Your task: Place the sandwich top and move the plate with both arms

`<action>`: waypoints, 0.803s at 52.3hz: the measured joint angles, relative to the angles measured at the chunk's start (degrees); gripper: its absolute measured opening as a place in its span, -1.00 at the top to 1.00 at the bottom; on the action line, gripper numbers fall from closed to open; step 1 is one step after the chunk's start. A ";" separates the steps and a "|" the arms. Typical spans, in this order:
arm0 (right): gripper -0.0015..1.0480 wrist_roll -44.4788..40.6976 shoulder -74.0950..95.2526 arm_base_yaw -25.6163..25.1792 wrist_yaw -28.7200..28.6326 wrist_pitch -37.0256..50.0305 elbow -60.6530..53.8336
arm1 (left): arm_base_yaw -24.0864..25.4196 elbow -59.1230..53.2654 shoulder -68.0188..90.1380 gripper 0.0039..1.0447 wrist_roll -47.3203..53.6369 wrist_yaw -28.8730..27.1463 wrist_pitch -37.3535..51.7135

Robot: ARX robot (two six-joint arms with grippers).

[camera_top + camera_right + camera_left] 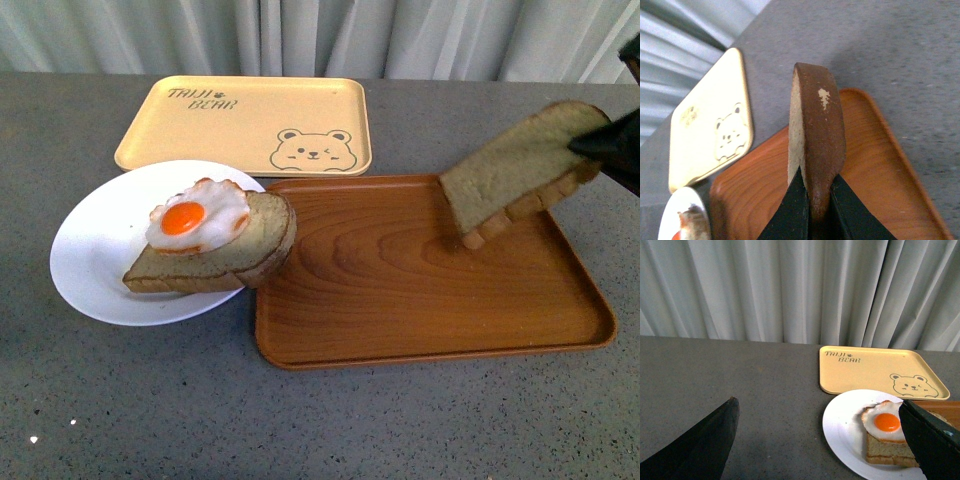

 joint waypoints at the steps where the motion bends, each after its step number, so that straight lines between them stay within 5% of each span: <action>1: 0.95 0.26 -0.17 0.55 0.22 -0.02 0.13 | -0.02 0.00 0.00 -0.83 0.00 0.00 0.00; 21: 0.95 5.29 5.92 25.53 5.60 0.26 15.41 | 0.00 0.00 0.00 -0.83 -0.02 0.00 0.00; 42: 0.95 6.80 19.47 34.40 10.97 -2.71 25.05 | -0.02 0.00 0.00 -0.83 0.00 0.00 0.00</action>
